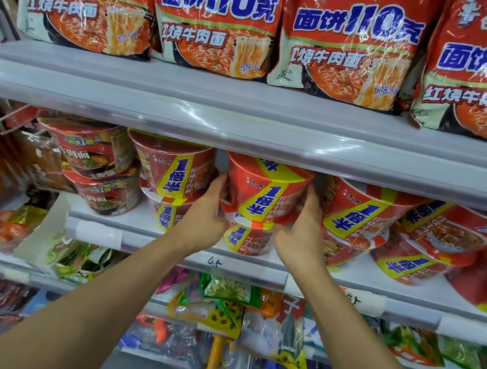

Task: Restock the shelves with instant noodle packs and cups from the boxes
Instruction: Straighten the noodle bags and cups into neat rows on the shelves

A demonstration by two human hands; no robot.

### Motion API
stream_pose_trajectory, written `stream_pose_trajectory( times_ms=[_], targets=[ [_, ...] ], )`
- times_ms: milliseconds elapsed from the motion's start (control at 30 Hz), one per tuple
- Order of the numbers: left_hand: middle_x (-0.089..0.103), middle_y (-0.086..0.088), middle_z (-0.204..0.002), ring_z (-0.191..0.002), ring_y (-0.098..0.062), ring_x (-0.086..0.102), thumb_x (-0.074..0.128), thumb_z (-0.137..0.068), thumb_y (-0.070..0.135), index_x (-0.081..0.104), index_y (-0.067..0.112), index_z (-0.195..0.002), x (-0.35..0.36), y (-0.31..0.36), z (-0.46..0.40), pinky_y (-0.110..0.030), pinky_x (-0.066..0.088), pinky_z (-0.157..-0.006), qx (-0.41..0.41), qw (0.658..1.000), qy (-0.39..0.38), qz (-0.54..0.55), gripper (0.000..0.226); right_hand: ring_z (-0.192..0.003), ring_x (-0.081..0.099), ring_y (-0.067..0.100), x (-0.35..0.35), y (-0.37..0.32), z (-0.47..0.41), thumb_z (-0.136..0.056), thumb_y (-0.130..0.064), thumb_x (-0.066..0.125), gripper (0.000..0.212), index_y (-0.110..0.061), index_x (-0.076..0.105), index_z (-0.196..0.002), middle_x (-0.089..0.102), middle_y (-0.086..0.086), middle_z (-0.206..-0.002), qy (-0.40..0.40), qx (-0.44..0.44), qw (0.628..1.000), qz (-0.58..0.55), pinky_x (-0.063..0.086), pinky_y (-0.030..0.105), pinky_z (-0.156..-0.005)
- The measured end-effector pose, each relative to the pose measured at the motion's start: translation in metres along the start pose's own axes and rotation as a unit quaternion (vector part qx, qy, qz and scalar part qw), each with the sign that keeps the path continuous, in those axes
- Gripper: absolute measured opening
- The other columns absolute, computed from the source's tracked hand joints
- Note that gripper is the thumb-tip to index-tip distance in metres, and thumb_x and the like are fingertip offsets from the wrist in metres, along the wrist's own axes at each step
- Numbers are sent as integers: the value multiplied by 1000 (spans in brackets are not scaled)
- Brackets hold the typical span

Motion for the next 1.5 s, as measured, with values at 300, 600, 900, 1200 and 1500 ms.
stream_pose_trajectory(
  times_ms=[300,600,900,1200,1500],
  targets=[
    [32,-3,-153,-139,-23,34,52,-79,-14,15,24,-151,6,-22,15,-38,32,-113,-13,997,10,-79,89,-126,48,23,11,27,1,-90,-4,57,57,-19,39,-142,53,3,-135,-32,58,997,26,41,43,-106],
    [37,-2,-151,-138,-22,36,53,-78,-13,19,25,-151,9,-20,13,-43,35,-112,-26,997,20,-66,89,-128,47,25,6,27,-9,-91,-5,56,57,-18,36,-142,51,5,-137,-53,52,996,46,40,41,-106],
    [40,-2,-148,-136,-21,38,54,-78,-11,20,23,-150,14,-15,21,-42,34,-112,-20,998,42,-37,86,-130,43,22,-3,25,0,-88,-2,59,67,-20,30,-146,44,4,-142,-80,32,996,38,36,34,-105],
    [45,1,-133,-113,-11,52,61,-84,-4,37,19,-135,38,19,40,-22,43,-93,48,988,142,-43,60,-117,53,20,-47,48,31,-87,-1,59,51,-16,44,-133,53,2,-130,24,72,997,-4,41,30,-100],
    [50,-2,-125,-112,-13,50,60,-85,-1,38,20,-135,91,34,45,-34,42,-101,58,998,-15,-23,59,-121,49,24,-104,77,53,-91,-4,57,53,-11,37,-140,43,9,-140,90,155,984,-7,38,26,-85]
  ],
)
Point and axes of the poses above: each hand's wrist, its own z-axis away from the middle knuckle, its own x-axis out of the palm, y = z × x, the point moved 3 cm from there along -z, towards the middle knuckle
